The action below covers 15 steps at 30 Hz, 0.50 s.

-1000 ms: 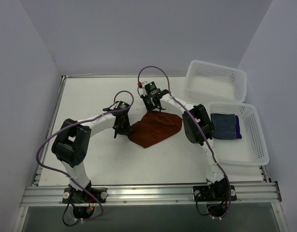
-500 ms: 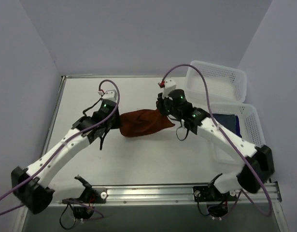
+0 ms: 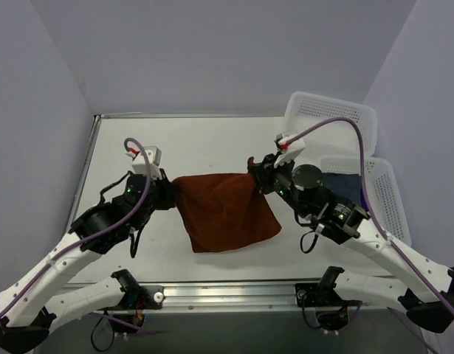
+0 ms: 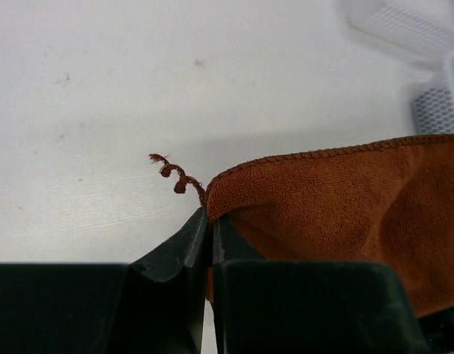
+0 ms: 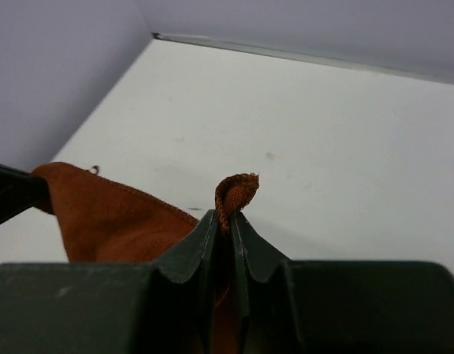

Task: Fold and stack the towels
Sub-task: Flatten out the towel at the center of the board.

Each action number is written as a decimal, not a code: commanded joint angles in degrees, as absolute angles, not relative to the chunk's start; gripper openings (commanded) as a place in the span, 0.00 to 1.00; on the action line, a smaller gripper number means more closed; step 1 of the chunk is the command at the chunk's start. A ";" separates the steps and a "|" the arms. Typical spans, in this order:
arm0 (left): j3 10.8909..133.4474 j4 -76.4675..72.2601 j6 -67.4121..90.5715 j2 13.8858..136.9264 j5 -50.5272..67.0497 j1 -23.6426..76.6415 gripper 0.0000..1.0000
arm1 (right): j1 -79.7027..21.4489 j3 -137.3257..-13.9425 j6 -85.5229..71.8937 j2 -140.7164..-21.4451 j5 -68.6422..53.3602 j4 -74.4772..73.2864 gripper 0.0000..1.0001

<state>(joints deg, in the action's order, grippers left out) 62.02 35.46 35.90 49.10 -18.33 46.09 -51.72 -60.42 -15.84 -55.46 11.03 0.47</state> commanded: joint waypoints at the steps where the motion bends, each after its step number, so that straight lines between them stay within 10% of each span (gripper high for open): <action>1: 62.93 38.23 37.96 57.90 -22.61 41.00 0.02 | -49.58 -60.47 -17.75 -64.48 22.76 -3.16 0.08; 5: 61.88 32.88 37.09 73.15 -9.59 26.59 0.06 | -34.86 -58.54 -18.11 -75.62 7.62 4.37 0.11; 7: 64.31 30.17 35.26 79.34 -9.32 23.65 0.48 | -31.31 -60.10 -16.70 -85.36 2.75 8.94 0.20; 8: 66.34 30.06 34.72 85.28 -7.92 21.29 0.95 | -29.29 -62.12 -15.66 -88.65 0.64 8.36 0.33; 11: 75.20 32.34 33.31 92.87 -5.53 20.30 0.94 | -28.74 -74.15 -13.89 -100.09 2.36 1.87 0.97; 15: 73.84 32.87 32.87 90.10 -5.89 20.39 0.94 | -29.18 -74.98 -14.85 -101.08 2.11 -0.97 1.00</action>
